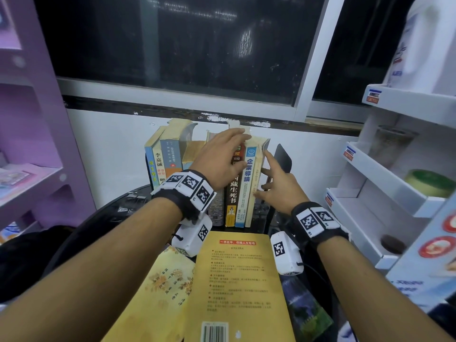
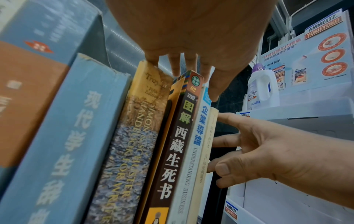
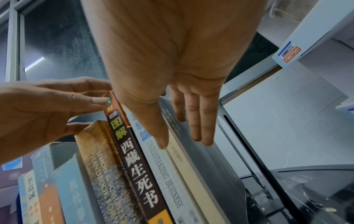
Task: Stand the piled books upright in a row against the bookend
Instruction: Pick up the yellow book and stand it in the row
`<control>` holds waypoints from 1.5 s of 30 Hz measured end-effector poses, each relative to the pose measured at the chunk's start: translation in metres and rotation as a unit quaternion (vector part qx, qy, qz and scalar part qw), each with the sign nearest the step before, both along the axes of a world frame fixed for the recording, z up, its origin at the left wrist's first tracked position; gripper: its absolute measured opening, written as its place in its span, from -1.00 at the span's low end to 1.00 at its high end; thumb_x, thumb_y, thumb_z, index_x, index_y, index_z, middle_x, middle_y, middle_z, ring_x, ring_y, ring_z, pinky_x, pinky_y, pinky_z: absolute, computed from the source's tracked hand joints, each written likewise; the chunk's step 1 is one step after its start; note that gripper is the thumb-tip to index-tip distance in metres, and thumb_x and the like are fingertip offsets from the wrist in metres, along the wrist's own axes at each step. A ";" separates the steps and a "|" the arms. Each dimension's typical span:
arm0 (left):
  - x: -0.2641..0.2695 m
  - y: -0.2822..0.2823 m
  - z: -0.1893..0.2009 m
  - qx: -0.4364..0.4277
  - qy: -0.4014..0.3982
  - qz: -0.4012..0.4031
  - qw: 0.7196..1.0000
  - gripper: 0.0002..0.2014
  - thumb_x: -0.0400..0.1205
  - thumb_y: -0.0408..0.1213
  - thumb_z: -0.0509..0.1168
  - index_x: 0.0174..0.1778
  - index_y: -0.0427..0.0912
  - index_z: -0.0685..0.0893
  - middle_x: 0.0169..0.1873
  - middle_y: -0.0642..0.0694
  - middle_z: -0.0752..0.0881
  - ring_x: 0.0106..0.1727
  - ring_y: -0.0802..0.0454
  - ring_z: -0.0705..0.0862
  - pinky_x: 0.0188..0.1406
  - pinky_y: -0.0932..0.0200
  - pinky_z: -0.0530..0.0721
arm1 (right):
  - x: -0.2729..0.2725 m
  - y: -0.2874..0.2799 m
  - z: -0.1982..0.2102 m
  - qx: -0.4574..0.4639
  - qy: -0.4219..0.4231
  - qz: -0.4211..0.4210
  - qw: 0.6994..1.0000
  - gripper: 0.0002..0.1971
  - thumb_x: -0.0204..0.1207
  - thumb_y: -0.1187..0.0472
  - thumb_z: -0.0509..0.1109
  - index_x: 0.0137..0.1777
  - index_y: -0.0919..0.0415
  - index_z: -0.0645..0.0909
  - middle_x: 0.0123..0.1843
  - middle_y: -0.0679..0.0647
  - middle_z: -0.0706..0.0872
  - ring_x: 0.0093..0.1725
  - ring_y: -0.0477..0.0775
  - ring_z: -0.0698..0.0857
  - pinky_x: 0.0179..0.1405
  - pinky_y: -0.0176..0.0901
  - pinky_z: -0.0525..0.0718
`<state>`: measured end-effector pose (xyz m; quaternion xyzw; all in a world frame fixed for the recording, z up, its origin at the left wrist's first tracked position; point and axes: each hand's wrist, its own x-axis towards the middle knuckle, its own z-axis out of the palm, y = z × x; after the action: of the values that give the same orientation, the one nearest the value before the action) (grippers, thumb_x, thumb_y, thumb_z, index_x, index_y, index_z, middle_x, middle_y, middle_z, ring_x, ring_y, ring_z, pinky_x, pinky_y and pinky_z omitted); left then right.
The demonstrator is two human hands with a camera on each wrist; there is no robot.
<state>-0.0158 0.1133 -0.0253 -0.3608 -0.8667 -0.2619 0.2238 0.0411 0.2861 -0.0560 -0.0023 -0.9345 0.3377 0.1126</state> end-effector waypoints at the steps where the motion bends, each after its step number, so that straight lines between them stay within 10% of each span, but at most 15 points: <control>1: 0.003 -0.003 0.000 0.003 0.006 -0.001 1.000 -0.42 0.59 -0.11 0.34 0.54 -0.04 0.35 0.58 0.03 0.30 0.57 0.04 0.26 0.54 -0.04 0.32 | 0.004 -0.001 0.001 0.003 -0.001 -0.001 1.000 -0.02 0.49 0.32 0.49 0.68 -0.15 -0.10 0.53 0.04 0.51 -0.05 -0.11 0.68 -0.23 -0.36 0.66; 8: 0.034 -0.024 -0.012 0.035 0.034 0.008 0.999 -0.52 0.59 -0.19 0.33 0.45 -0.02 0.44 0.45 0.01 0.40 0.48 0.07 0.33 0.48 0.08 0.29 | 0.037 -0.007 0.004 0.023 -0.070 -0.012 0.997 -0.24 0.46 0.21 0.54 0.60 0.00 0.24 0.51 0.11 0.52 0.29 0.10 0.66 0.23 -0.07 0.61; 13: 0.052 -0.042 -0.033 0.031 -0.015 0.010 0.999 -0.57 0.60 -0.20 0.33 0.40 -0.01 0.48 0.35 0.00 0.43 0.38 0.06 0.43 0.42 0.02 0.45 | 0.061 -0.010 -0.001 0.081 -0.153 0.000 0.985 -0.34 0.47 0.08 0.53 0.53 0.09 0.36 0.46 0.09 0.57 0.35 0.05 0.60 0.13 -0.25 0.49; 23: 0.079 -0.062 -0.077 -0.136 -0.329 0.067 0.932 -0.39 0.66 0.01 0.25 0.58 -0.11 0.23 0.52 -0.20 0.32 0.41 -0.18 0.48 0.33 0.00 0.49 | 0.089 -0.020 -0.025 0.140 -0.261 -0.024 0.955 -0.31 0.49 -0.20 0.42 0.52 0.13 0.38 0.42 0.07 0.56 0.28 0.04 0.57 0.03 -0.20 0.54; 28: 0.084 -0.065 -0.092 -0.187 -0.414 0.094 0.886 -0.47 0.65 0.13 0.20 0.37 -0.18 0.35 0.07 -0.18 0.59 0.04 -0.15 0.59 -0.09 0.12 0.46 | 0.099 -0.029 -0.030 0.137 -0.273 -0.043 0.951 -0.35 0.49 -0.21 0.40 0.46 0.17 0.43 0.36 0.08 0.61 0.26 0.06 0.60 0.12 -0.15 0.56; 36: 0.091 -0.062 -0.109 -0.172 -0.448 0.105 0.871 -0.22 0.55 0.19 0.31 0.60 -0.03 0.14 0.32 -0.12 0.56 0.25 -0.09 0.60 0.25 0.03 0.58 | 0.114 -0.037 -0.028 0.089 -0.293 -0.044 0.951 -0.47 0.47 -0.01 0.52 0.37 0.17 0.51 0.20 0.02 0.64 0.08 -0.04 0.58 0.01 -0.24 0.57; 45: 0.095 -0.055 -0.109 -0.043 -0.444 0.087 0.891 -0.01 0.47 -0.22 0.52 0.65 -0.04 -0.03 0.33 -0.12 0.58 0.27 -0.12 0.63 0.27 -0.09 0.63 | 0.112 -0.042 -0.037 0.052 -0.252 -0.095 0.962 -0.54 0.32 0.15 0.65 0.17 0.08 0.54 0.18 0.04 0.70 0.05 0.03 0.68 0.03 -0.10 0.74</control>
<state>0.0792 0.0579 -0.1345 -0.1390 -0.9140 -0.3370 -0.1782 0.1530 0.2441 -0.0926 -0.1704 -0.9444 0.2648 -0.0944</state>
